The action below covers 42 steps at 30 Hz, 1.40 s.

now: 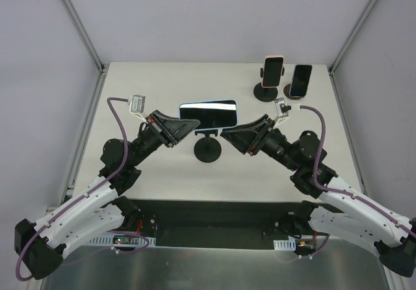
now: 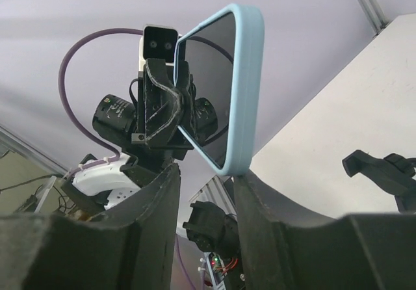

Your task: Place the phone on the phone stand

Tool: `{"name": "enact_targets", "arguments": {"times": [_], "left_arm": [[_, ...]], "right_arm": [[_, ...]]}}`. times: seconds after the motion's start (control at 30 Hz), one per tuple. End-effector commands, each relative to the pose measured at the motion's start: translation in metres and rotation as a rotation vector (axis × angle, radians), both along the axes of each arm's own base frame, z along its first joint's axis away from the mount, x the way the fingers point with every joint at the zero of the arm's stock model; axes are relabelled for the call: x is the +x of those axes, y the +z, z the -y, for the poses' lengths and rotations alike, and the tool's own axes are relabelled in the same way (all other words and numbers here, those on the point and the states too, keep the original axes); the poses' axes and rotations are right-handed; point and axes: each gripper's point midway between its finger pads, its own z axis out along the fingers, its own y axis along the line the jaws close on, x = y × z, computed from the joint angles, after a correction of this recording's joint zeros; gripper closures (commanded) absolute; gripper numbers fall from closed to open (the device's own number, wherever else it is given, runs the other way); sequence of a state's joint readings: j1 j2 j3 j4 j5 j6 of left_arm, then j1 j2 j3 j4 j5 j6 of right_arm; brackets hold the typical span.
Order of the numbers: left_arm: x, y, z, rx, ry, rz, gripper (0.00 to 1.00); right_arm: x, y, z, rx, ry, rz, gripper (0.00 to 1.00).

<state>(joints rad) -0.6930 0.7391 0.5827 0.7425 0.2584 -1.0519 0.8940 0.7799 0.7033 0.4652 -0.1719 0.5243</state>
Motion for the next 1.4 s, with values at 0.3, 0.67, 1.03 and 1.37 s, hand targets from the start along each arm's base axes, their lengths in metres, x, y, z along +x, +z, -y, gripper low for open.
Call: {"name": "enact_targets", "arguments": {"times": [0.3, 0.67, 1.03, 1.37], "left_arm": [[-0.034, 0.032, -0.009, -0.140, -0.114, 0.106, 1.00], [-0.025, -0.020, -0.012, 0.357, 0.002, 0.033, 0.32], [-0.081, -0.023, 0.027, 0.614, -0.524, 0.322, 0.22], [-0.123, -0.050, 0.070, 0.672, -0.806, 0.397, 0.20]], "right_arm": [[0.005, 0.044, 0.010, 0.078, -0.028, 0.083, 0.59], [-0.017, 0.009, 0.029, -0.293, 0.056, 0.263, 0.99], [-0.078, -0.032, 0.047, -0.586, 0.407, 0.241, 0.99], [-0.088, -0.023, 0.046, -0.546, 0.450, 0.253, 0.99]]}}
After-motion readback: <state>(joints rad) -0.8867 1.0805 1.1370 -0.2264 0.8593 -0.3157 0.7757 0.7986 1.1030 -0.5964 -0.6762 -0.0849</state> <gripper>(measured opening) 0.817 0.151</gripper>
